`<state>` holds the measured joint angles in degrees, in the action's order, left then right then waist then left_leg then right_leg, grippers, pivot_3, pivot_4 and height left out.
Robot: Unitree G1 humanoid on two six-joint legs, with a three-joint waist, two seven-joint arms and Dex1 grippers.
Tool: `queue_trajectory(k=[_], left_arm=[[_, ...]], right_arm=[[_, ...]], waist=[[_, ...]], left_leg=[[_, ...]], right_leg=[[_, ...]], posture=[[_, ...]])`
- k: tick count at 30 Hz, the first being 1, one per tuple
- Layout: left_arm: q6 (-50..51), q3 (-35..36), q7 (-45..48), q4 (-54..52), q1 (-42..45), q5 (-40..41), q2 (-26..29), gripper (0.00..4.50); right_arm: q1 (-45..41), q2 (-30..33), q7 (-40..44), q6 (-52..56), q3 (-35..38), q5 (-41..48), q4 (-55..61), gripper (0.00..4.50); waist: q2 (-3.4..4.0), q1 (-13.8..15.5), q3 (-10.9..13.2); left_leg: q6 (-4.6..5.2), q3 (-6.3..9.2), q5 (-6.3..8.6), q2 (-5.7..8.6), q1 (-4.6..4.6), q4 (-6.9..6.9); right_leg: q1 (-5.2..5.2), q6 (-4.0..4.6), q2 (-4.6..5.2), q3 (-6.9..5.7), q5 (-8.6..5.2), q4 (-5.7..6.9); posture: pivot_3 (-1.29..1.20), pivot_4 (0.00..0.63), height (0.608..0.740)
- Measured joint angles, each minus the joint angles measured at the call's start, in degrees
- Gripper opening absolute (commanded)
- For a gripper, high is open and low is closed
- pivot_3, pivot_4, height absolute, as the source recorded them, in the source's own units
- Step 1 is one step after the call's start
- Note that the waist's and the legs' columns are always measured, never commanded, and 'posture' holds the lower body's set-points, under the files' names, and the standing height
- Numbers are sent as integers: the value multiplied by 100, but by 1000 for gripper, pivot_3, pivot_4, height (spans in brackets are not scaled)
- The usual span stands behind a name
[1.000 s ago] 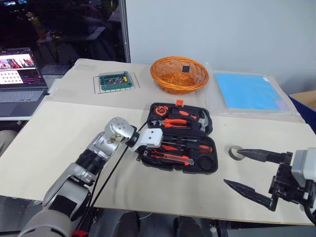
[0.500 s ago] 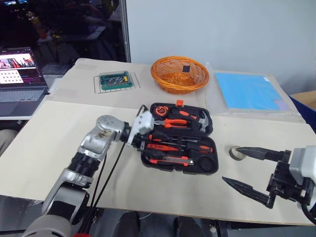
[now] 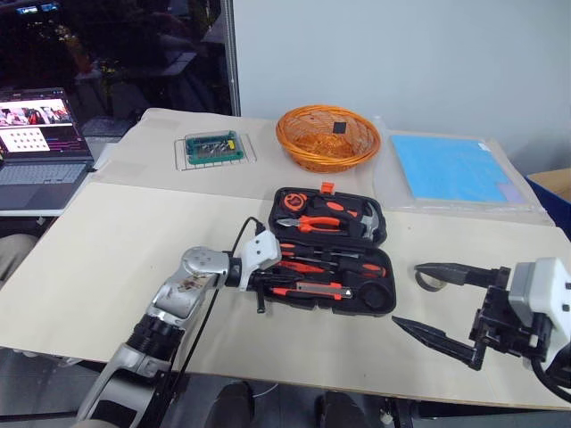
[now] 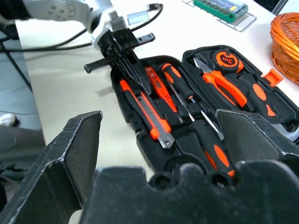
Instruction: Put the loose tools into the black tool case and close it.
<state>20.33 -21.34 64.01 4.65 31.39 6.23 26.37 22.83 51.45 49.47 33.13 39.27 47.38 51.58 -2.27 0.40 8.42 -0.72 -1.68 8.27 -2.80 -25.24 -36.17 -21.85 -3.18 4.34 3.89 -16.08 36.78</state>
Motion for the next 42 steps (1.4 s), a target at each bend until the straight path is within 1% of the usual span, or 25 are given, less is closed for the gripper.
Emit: queue_trajectory(k=[4, 7, 9, 12, 14, 15, 16, 19, 20, 21, 22, 24, 25, 28, 30, 35, 36, 38, 42], left_arm=[[80, -220, 98, 54, 208, -156, 37, 27], [-134, -148, 134, 126, 169, -117, -4, 27], [-219, 108, 139, 89, -77, 164, -137, 27], [-254, 365, 173, -221, -349, 625, -247, 27], [-134, 590, 182, -491, -338, 882, -231, 518], [27, 689, 205, -627, -325, 1032, -164, 551], [394, 902, 282, -838, -275, 1370, 27, 1033], [1041, 1430, 278, -1339, 12, 2016, 272, 1968], [1190, 1532, 248, -1610, 43, 2187, 335, 2453], [1355, 1603, 193, -1859, 33, 2352, 372, 2685], [1488, 1617, 151, -2026, 29, 2466, 373, 3163], [1758, 1615, 21, -2290, -26, 2645, 394, 3915], [1875, 1616, -36, -2401, -50, 2741, 417, 4239], [2132, 1617, -130, -2767, -88, 3004, 505, 4239], [2178, 1622, -211, -2921, -147, 3049, 568, 4239], [2196, 1582, -318, -3108, -281, 3125, 613, 4239], [2196, 1582, -342, -3125, -285, 3132, 620, 4258], [2193, 1581, -368, -3145, -305, 3166, 659, 4258], [2194, 1574, -289, -3148, -395, 3215, 862, 4258]], right_arm=[[188, 107, -45, 250, -13, -4, 13, 4500], [219, 138, -351, 506, -108, -167, -26, 4500], [158, 142, -548, 612, -125, -245, -49, 4500], [92, 312, -828, 726, -273, -684, -94, 4500], [49, 330, -906, 904, -280, -773, -215, 4500], [-37, 363, -909, 1035, -301, -711, -297, 4500], [-463, 560, -947, 1355, -552, -552, -567, 4500], [-1481, 919, -1137, 1858, -1290, -558, -1263, 4500], [-1670, 1074, -1137, 1936, -1571, -641, -1482, 4001], [-1884, 1205, -1117, 1997, -1916, -783, -1712, 3899], [-2056, 1283, -1106, 2020, -2182, -893, -1906, 3459], [-2484, 1337, -1097, 2074, -2701, -1114, -2227, 2800], [-2713, 1344, -1105, 2090, -2952, -1257, -2364, 2794], [-3190, 1547, -1075, 2193, -3676, -1719, -2769, 2794], [-3531, 1540, -1067, 2228, -4117, -1973, -3046, 2794], [-3928, 1452, -958, 2242, -4614, -2403, -3611, 2794], [-3992, 1380, -930, 2239, -4699, -2443, -3751, 2286], [-4046, 1225, -882, 2232, -4791, -2541, -3909, 1756], [-4174, 1079, -791, 2228, -4900, -2652, -4140, 362]], waist=[[16, 0, -37], [30, -1, -56], [35, -12, -55], [33, -21, -40], [32, -11, -38], [32, -7, -37], [29, -45, -31], [15, -115, 4], [16, -115, 4], [16, -116, 5], [16, -105, 6], [15, -100, 10], [15, -106, 11], [18, -96, 17], [19, -109, 21], [16, -117, 27], [16, -117, 27], [16, -117, 28], [17, -124, 30]], left_leg=[[-7, -1, 4, -1, 10, 2], [-11, -6, 7, 0, 12, 4], [-5, -11, 3, -2, -1, 6], [4, -9, -2, -4, -37, 5], [4, -8, -3, -1, -40, 5], [5, -8, -3, 1, -40, 5], [5, -10, -3, 0, -37, 5], [7, -8, -5, -2, -33, 3], [7, -9, -5, -1, -31, 6], [7, -11, -5, 0, -29, 9], [8, -11, -5, 2, -33, 11], [8, -9, -5, 5, -39, 16], [8, -8, -5, 6, -41, 18], [8, -4, -5, 6, -49, 23], [9, -6, -5, 7, -50, 22], [9, -6, -5, 5, -46, 17], [9, -6, -5, 5, -45, 16], [9, -6, -5, 5, -44, 15], [9, -7, -5, 5, -44, 17]], right_leg=[[2, 0, 2, 0, -2, -3], [1, 1, 9, 0, -2, -6], [4, 4, 11, 4, 0, -4], [-34, 25, 5, 4, 14, 1], [-32, 22, 2, 4, 16, 1], [-32, 17, 2, 5, 18, 1], [-33, 16, 1, 8, 19, 1], [-32, 10, 1, 7, 11, 0], [-29, 8, 4, 8, 9, -1], [-28, 10, 5, 9, 8, -2], [-32, 10, 5, 9, 9, -4], [-38, 2, 3, 10, 23, -2], [-41, -11, 2, 10, 30, -1], [-46, -8, 0, 6, 29, -2], [-47, -8, 0, 9, 29, -2], [-46, -10, -2, 8, 29, 2], [-45, -10, -2, 9, 29, 2], [-44, -10, -2, 9, 29, 2], [-45, -10, -2, 10, 30, 2]], posture=[[0, 150, 740], [0, 150, 740], [0, 150, 740], [0, 150, 740], [0, 150, 740], [0, 150, 740], [0, 150, 740], [0, 150, 740], [0, 150, 740], [0, 150, 740], [0, 150, 740], [0, 150, 740], [0, 150, 740], [0, 150, 740], [0, 150, 740], [0, 150, 740], [0, 150, 740], [0, 150, 740], [0, 150, 740]])
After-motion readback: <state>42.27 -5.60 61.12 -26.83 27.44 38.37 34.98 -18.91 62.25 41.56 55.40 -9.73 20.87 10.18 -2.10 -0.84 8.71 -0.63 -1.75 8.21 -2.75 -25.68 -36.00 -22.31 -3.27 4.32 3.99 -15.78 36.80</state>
